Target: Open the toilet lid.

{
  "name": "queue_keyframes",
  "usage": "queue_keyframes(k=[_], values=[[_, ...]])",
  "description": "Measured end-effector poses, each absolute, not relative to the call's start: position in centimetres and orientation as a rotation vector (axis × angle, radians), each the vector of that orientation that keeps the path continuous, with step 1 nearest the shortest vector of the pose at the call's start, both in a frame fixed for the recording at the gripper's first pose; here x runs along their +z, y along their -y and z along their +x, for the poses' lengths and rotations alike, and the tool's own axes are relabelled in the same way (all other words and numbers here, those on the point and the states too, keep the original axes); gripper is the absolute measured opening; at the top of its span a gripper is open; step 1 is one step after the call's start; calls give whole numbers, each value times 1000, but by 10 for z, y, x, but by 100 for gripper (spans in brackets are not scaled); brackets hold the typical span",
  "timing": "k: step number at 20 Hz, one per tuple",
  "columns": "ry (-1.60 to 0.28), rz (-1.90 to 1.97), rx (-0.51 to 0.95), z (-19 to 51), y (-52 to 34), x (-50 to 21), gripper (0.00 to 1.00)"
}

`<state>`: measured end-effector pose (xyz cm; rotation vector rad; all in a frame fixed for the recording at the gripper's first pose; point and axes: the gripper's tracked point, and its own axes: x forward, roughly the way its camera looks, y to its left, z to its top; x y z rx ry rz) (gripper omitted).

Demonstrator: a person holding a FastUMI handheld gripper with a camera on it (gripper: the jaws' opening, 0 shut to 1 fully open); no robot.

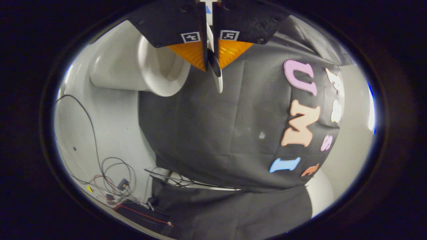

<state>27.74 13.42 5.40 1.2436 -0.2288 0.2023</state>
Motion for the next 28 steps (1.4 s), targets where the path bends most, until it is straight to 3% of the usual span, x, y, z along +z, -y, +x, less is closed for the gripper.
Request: queue_keyframes(k=[8,16,28], values=[[294,960,326,238,-240,141,10],[253,608,357,227,-323,176,10],[221,206,532,206,-473,184,10]])
